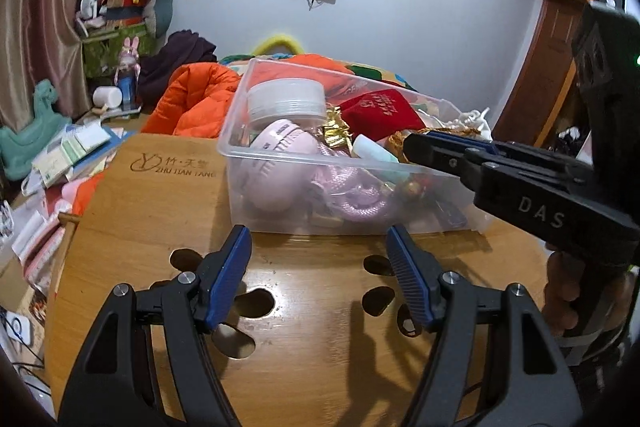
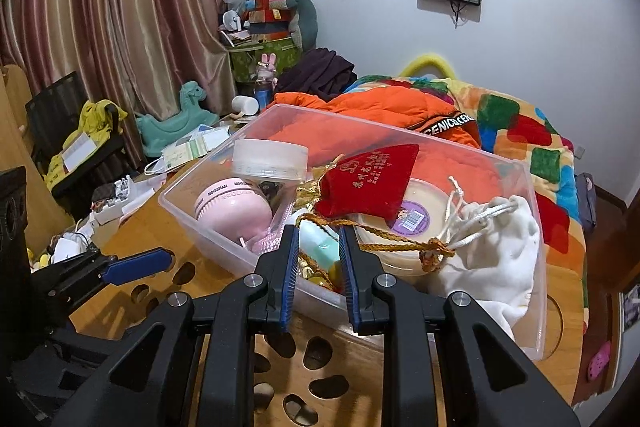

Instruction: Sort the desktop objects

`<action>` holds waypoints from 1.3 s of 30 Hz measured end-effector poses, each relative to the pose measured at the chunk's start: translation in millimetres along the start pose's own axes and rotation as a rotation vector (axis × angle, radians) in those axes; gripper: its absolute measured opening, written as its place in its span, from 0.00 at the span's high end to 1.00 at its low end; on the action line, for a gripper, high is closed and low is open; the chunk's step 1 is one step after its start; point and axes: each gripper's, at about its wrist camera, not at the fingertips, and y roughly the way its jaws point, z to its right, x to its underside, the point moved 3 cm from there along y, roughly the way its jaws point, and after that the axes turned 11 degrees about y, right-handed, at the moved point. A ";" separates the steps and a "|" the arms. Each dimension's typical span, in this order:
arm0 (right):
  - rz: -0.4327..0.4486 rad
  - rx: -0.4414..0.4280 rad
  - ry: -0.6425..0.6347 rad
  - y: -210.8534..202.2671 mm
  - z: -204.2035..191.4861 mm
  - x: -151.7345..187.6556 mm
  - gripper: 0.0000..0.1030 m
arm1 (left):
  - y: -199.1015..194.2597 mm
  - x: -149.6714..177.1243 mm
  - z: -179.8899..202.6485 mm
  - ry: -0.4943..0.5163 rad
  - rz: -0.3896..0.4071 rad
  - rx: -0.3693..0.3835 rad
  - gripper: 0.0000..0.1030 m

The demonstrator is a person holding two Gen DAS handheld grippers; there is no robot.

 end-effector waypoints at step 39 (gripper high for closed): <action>0.230 0.137 0.137 -129.5 23.6 85.7 0.16 | -75.8 19.2 60.3 0.135 0.093 -0.126 0.11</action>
